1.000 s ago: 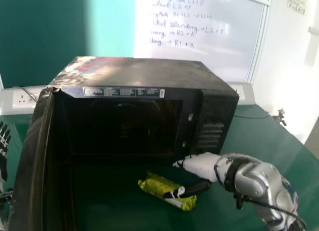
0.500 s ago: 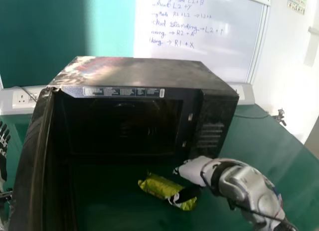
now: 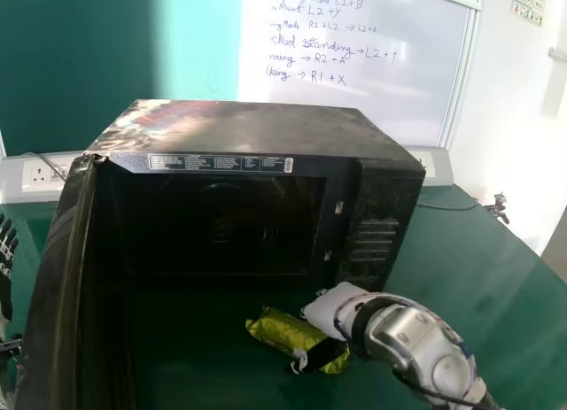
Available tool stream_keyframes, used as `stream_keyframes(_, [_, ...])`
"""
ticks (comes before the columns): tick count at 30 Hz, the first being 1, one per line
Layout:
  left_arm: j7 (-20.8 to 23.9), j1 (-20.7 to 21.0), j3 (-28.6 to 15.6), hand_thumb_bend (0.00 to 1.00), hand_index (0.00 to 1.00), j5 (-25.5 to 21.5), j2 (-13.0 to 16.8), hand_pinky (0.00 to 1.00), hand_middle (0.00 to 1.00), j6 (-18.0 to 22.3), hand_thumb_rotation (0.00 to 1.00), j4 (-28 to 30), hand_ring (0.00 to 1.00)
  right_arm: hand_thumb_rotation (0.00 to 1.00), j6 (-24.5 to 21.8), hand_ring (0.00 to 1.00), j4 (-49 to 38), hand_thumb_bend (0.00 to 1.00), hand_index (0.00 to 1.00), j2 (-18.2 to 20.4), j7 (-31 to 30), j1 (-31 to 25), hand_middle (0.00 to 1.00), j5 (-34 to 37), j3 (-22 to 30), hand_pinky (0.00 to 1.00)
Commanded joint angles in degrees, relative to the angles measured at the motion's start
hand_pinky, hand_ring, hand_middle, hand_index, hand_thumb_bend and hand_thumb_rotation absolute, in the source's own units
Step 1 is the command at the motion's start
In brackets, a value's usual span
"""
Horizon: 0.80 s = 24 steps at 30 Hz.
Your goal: Put biscuit inside oven
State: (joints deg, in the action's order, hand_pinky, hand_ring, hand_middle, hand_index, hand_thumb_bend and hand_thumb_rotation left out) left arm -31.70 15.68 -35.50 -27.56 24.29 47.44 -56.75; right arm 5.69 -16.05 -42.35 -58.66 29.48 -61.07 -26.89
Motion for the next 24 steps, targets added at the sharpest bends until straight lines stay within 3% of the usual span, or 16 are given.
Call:
stream_keyframes(1, [0.0,-2.3,0.2,0.78,0.80,-0.2,-2.7,0.74,0.76,0.3,0.66,-1.6,0.77,0.47,0.3,0.85,0.3,1.00,0.90,1.1,-0.8,-0.6,0.88,-1.0,-0.9,0.78])
stream_keyframes(5, [-0.2,-2.4,0.1,0.78,0.80,-0.4,-2.8,0.74,0.76,0.2,0.66,-1.2,0.77,0.45,0.5,0.86,1.4,1.00,0.92,2.2,-1.0,-0.6,0.90,-2.6,-1.5,0.81])
stream_keyframes(12, [0.7,-2.5,0.3,0.80,0.80,0.0,-2.8,0.74,0.76,0.2,0.66,-0.9,0.78,0.44,0.6,0.83,4.0,1.00,0.91,3.9,-1.3,-0.4,0.88,-6.6,-2.9,0.76])
stream_keyframes(17, [0.2,-2.8,0.4,0.78,0.80,-0.2,-2.8,0.74,0.76,0.2,0.66,-0.5,0.77,0.41,0.3,0.75,6.2,1.00,0.89,4.9,-0.5,-0.7,0.82,-8.8,-3.3,0.65])
stream_keyframes(23, [0.5,-2.8,0.4,0.78,0.80,-0.1,-2.9,0.75,0.76,0.2,0.67,-0.4,0.78,0.42,0.5,0.76,8.6,1.00,0.88,4.8,2.1,-0.7,0.82,-9.6,-3.1,0.67])
stream_keyframes(24, [0.6,-2.7,0.3,0.77,0.80,-0.1,-3.0,0.74,0.76,0.2,0.66,-0.4,0.78,0.42,0.7,0.71,9.2,1.00,0.87,4.7,2.8,-0.7,0.78,-9.6,-3.2,0.61])
